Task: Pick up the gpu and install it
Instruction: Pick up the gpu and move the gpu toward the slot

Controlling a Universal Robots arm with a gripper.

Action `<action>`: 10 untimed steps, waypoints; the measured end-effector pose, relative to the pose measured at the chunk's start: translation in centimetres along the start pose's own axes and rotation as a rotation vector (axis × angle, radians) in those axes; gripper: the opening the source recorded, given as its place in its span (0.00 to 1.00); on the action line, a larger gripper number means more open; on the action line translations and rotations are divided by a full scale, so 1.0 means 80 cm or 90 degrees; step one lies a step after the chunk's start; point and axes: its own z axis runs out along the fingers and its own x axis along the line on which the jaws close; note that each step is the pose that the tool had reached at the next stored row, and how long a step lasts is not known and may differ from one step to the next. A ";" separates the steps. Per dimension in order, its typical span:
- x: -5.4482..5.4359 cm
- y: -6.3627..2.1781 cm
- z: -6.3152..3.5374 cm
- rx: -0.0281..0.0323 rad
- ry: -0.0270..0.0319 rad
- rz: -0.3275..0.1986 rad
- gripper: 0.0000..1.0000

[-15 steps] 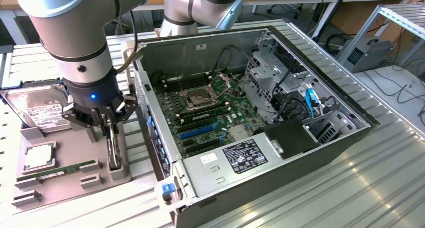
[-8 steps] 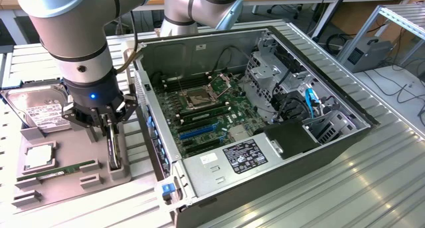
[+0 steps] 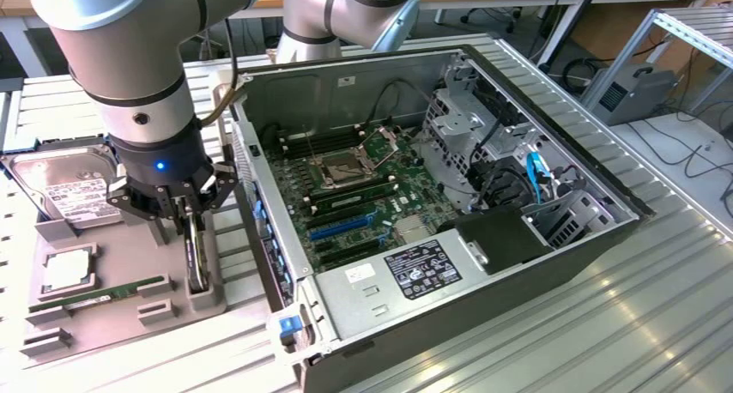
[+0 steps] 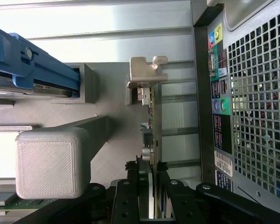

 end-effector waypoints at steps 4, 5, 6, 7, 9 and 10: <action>0.000 0.000 0.000 0.0000 0.0000 0.000 0.27; 0.000 0.000 0.000 0.0000 0.0000 0.000 0.27; 0.000 0.000 0.000 0.0000 0.0000 0.000 0.27; 0.000 0.000 0.000 0.0000 0.0000 0.000 0.27; 0.000 0.000 0.000 0.0000 0.0000 0.000 0.27; 0.000 0.000 0.000 0.0000 0.0000 0.000 0.27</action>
